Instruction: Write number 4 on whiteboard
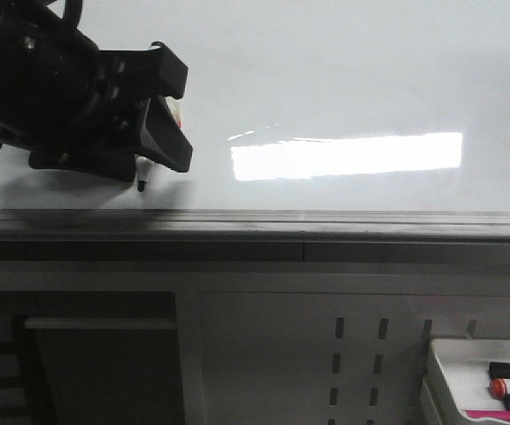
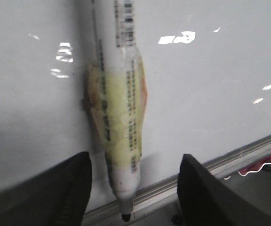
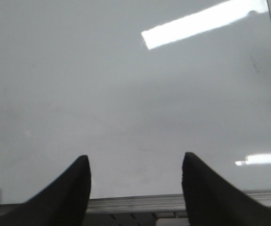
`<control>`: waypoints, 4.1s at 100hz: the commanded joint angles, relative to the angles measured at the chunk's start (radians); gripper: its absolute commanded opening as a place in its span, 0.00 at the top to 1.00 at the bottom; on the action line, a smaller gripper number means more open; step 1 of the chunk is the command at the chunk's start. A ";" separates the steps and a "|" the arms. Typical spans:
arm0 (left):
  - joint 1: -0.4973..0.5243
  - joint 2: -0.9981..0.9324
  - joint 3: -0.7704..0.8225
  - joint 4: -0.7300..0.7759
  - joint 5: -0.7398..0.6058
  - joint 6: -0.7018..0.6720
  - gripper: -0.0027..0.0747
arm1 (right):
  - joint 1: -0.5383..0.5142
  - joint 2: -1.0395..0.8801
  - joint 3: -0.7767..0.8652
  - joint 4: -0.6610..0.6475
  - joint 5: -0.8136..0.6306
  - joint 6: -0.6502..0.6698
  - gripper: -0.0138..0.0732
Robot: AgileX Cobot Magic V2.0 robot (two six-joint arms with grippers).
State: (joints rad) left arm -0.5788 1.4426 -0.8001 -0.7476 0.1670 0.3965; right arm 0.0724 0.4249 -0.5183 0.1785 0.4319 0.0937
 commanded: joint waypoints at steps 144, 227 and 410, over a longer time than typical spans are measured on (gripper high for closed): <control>-0.200 -0.284 -0.019 0.200 0.448 0.826 0.99 | 0.761 0.587 -0.204 0.795 -0.103 -1.195 0.40; -0.200 -0.284 -0.019 0.161 0.448 0.829 0.99 | 0.764 0.727 -0.240 0.803 -0.071 -1.195 0.92; 0.152 -1.228 0.466 0.100 0.107 0.147 0.99 | 0.482 0.915 -0.323 0.819 -0.566 -1.195 0.92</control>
State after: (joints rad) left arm -0.4305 0.2068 -0.3086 -0.6205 0.3485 0.5541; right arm 0.5612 1.3351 -0.8120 0.9783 -0.0600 -1.0961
